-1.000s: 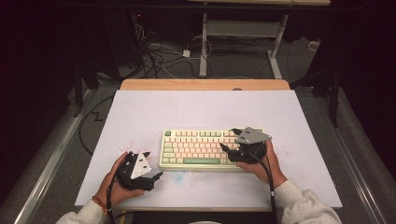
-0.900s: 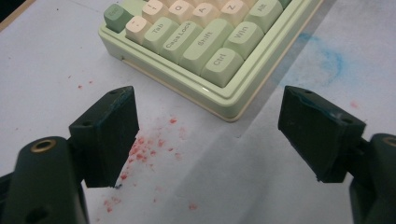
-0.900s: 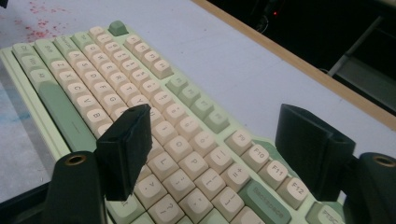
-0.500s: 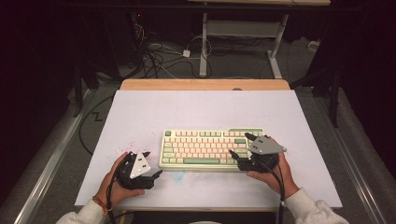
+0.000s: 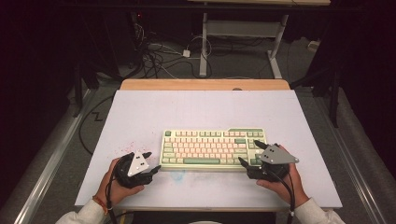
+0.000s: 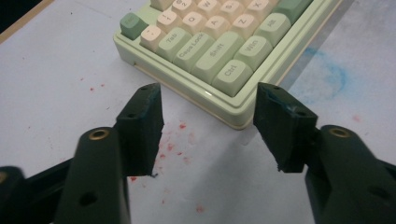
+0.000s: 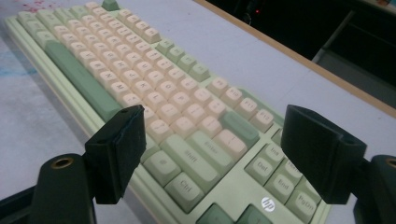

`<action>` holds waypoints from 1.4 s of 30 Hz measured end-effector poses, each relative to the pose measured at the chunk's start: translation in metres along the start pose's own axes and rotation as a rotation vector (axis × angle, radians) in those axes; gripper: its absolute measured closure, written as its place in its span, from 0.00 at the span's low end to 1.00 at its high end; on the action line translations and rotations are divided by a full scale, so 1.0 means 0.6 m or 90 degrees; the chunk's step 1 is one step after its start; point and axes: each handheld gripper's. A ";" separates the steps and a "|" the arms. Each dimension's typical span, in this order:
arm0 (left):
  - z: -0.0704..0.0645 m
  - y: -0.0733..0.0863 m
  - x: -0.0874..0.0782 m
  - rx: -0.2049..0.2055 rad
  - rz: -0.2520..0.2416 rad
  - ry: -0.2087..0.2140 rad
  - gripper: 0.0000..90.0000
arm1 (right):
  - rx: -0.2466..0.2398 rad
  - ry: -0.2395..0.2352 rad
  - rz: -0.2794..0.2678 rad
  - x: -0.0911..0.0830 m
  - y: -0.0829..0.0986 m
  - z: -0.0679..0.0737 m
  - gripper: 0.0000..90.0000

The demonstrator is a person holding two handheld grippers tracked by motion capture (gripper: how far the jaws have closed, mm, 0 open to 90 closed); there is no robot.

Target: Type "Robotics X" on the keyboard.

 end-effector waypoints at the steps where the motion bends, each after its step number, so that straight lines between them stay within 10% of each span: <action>1: 0.001 -0.001 -0.001 -0.004 -0.002 0.005 0.55 | 0.001 -0.003 0.004 -0.002 0.003 0.001 0.25; 16: 0.007 -0.020 0.008 -0.022 0.006 0.062 0.96 | 0.003 -0.024 0.022 -0.024 0.028 0.024 0.23; 42: 0.001 -0.122 0.065 0.031 0.015 0.097 0.98 | -0.003 -0.035 0.039 -0.012 0.032 0.030 0.23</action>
Point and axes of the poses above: each handheld gripper's, and its own axes: x roughly forward along the jaws, y roughly out of its underside, z roughly to its left, and after that the axes turned 6 degrees about -z, right-handed
